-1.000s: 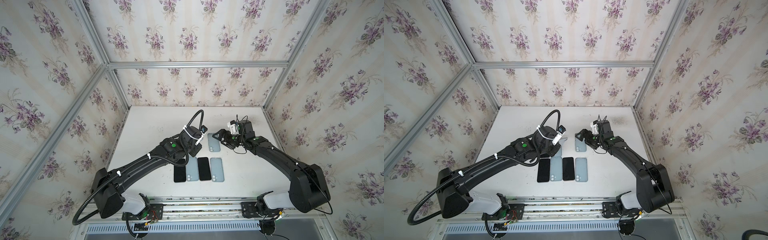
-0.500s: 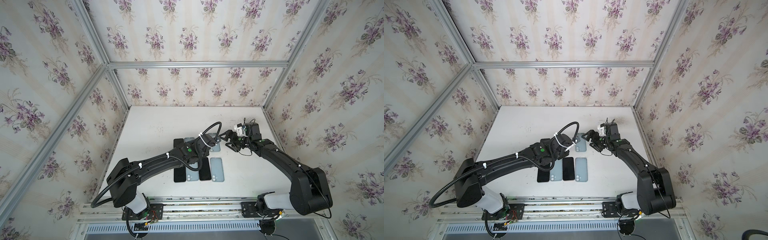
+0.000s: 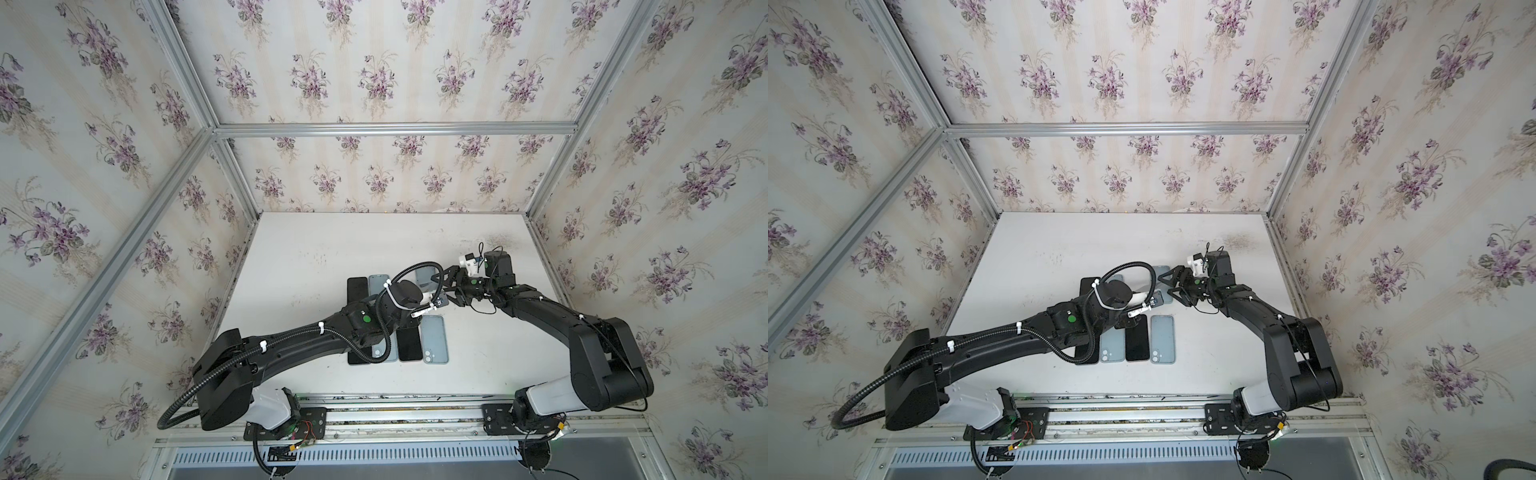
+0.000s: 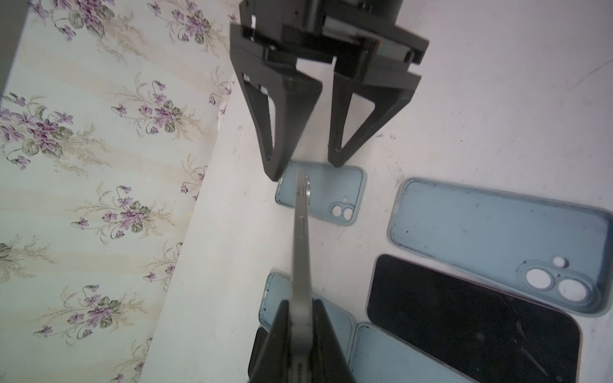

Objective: Take the phone out of the phone case
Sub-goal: 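Grasp the black phone with the right gripper beside the left gripper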

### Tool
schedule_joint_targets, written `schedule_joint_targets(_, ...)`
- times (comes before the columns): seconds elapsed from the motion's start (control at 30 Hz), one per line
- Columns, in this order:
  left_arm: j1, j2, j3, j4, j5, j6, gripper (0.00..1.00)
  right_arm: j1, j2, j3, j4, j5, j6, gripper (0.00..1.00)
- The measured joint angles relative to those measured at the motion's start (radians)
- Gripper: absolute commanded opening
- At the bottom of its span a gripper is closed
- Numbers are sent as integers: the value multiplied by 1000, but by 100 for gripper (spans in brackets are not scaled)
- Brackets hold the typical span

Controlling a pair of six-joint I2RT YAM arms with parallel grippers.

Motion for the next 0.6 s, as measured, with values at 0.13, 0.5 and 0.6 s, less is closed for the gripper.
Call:
schedule_joint_targets(0.13,0,-27,-43,60,42,28,0,8,6,-23,67,-26,33,62)
schedule_joint_targets(0.5,-5,-29,-76,145,58,88,0,18,-15,-71,197,-43,156,30)
schedule_joint_targets(0.6,-8,-29,-90,152,57,108,0,18,-21,-76,205,-21,219,23)
